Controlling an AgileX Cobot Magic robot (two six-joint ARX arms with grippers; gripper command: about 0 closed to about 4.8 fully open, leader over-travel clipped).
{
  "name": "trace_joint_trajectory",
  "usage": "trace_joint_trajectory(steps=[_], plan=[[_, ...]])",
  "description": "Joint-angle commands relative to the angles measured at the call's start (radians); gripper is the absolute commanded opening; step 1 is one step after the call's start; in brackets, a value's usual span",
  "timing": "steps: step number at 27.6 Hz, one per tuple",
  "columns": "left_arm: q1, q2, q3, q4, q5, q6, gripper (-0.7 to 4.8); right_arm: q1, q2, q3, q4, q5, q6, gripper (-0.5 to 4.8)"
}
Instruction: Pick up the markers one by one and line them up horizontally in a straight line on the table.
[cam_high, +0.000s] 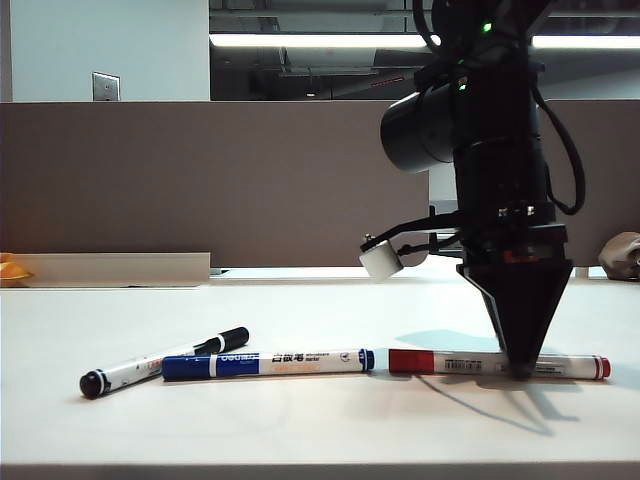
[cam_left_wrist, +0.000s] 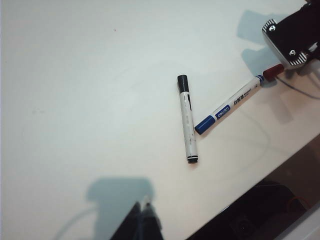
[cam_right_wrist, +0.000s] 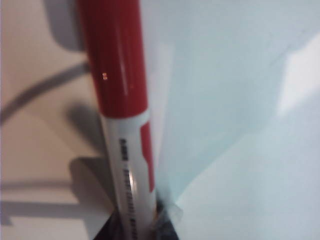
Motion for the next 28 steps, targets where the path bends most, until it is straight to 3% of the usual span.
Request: trace_joint_trajectory(steps=[1,28], plan=[[-0.002,-0.010,0.005,0.000,0.007,-0.004,-0.05,0.003,0.005,0.000,0.013,-0.003,-0.009,0.53],[-0.002,-0.009,0.005,0.013,0.006,-0.003,-0.05,0.014,0.004,0.037,0.017,-0.006,-0.035,0.53]])
